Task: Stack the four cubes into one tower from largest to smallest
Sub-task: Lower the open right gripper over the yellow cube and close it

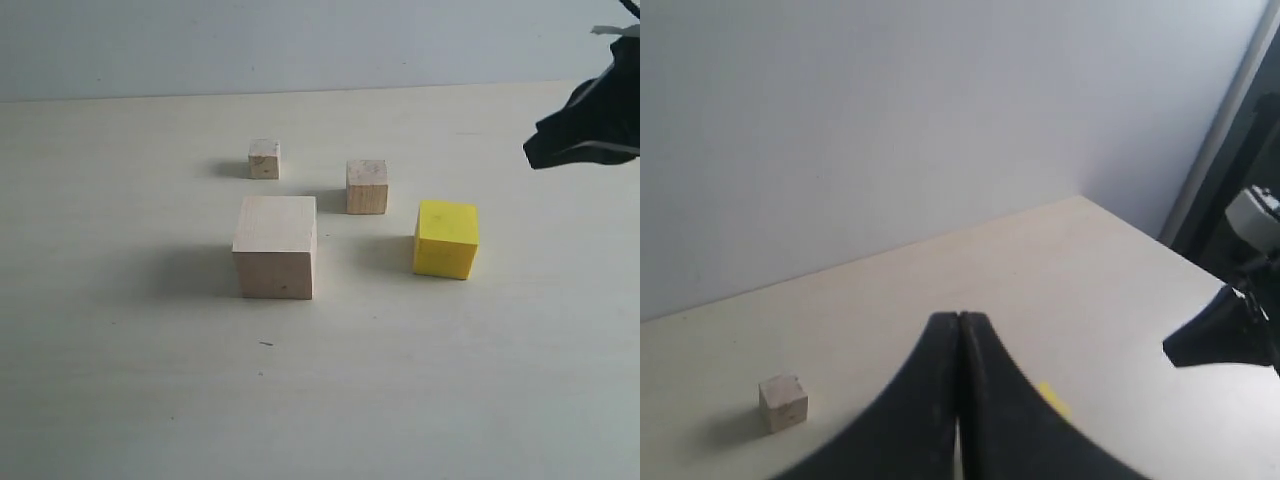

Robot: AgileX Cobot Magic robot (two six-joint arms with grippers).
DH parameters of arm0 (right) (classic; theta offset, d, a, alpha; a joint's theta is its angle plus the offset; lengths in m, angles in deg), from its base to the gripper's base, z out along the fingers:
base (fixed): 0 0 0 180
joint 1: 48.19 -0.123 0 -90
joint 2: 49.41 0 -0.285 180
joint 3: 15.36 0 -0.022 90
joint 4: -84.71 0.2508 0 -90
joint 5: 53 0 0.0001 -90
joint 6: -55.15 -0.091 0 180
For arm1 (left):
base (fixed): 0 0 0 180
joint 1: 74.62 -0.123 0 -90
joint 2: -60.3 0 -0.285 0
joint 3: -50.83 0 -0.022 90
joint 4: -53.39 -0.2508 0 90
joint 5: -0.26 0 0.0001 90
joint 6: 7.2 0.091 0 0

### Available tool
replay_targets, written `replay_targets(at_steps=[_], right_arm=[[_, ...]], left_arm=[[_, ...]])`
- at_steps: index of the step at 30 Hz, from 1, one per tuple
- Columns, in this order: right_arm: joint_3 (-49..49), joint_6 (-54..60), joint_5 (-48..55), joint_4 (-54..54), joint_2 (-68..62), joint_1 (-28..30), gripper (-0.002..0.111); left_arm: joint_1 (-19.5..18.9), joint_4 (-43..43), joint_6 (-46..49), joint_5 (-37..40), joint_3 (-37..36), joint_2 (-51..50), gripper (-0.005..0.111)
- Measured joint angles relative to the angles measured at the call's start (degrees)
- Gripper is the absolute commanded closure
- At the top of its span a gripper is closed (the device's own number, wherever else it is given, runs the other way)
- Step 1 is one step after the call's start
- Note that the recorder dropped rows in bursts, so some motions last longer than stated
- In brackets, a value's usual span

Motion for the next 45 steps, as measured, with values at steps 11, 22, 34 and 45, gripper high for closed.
replay_targets(at_steps=[11,22,34,45], right_arm=[[-0.25,-1.23,-9.34,7.67,-0.36,0.0,0.108],[-8.75,-16.72,-0.61,0.22,-10.32,-0.12,0.108],[-22.65,-53.15,11.16,-22.63,-25.64,-16.99,0.073],[-30.3,-66.02,14.64,-36.0,-38.27,-17.93,0.034]], left_arm=[[0.0,-0.6,-1.46,1.15,-2.18,0.09,0.107],[0.0,-0.6,-1.62,1.49,-2.18,0.09,0.107],[0.0,-0.6,-1.84,2.52,-2.18,0.09,0.107],[0.0,-3.58,-1.84,7.56,-2.18,0.09,0.107]])
